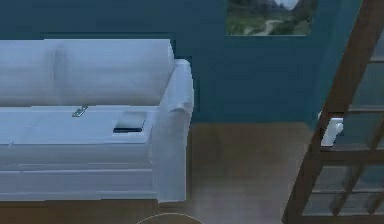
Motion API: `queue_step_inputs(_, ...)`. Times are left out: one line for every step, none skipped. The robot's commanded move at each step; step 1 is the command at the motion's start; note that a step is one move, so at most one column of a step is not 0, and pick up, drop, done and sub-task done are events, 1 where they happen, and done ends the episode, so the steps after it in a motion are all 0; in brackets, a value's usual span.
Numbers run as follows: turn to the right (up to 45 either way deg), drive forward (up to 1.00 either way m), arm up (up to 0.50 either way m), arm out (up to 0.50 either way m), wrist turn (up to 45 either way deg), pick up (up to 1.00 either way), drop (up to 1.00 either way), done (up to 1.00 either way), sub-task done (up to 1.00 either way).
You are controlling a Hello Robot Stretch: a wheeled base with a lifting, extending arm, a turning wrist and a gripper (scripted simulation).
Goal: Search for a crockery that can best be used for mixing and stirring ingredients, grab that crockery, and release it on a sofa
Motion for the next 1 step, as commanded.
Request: queue_step_inputs(0.0, 0.55, 0.0, 0.0, 0.0, 0.0, 0.0, 0.0, 0.0)
